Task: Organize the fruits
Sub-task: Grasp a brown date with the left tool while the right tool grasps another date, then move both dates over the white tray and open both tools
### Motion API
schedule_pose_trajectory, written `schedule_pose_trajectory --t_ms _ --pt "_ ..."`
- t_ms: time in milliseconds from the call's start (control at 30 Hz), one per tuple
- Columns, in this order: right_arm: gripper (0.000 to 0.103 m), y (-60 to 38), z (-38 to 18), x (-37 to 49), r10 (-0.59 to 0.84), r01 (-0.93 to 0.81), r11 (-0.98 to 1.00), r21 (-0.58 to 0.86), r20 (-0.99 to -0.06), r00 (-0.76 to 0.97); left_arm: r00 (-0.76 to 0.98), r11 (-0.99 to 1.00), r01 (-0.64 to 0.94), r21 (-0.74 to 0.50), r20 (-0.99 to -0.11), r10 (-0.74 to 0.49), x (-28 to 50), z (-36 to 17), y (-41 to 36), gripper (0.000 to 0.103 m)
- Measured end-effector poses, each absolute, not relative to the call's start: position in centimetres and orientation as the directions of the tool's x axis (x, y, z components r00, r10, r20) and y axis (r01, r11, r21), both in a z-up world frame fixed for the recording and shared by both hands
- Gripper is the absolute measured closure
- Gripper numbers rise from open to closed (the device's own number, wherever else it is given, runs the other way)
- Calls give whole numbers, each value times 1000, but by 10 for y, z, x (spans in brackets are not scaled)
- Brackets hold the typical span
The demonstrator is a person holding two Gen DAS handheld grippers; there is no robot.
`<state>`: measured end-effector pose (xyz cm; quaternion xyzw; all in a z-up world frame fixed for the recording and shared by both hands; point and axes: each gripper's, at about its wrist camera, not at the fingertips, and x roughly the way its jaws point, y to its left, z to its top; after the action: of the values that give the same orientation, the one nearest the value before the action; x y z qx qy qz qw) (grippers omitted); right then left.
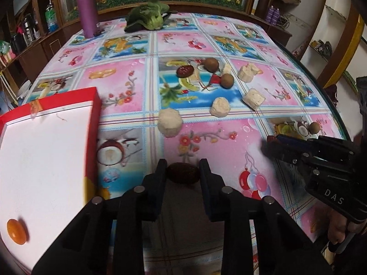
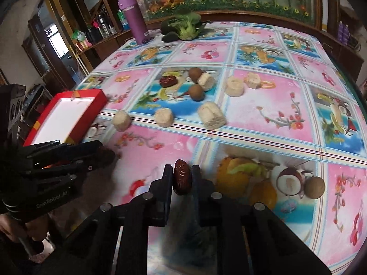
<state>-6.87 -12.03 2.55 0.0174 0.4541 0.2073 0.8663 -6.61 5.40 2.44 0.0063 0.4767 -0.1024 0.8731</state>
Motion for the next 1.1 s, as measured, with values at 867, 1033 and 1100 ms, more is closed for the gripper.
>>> schedule_pose_trajectory --t_ms 867,1033,1100 --pt "89 110 33 -90 641 -607 686 401 -728 244 617 962 -273 6 -766 180 -151 49 244 73" --pt "88 115 34 -95 612 -617 700 359 -747 260 614 959 -283 28 -763 204 -151 50 243 72" --pt "88 112 37 -95 623 -618 694 370 -738 257 612 962 -271 22 -768 190 -151 49 244 67"
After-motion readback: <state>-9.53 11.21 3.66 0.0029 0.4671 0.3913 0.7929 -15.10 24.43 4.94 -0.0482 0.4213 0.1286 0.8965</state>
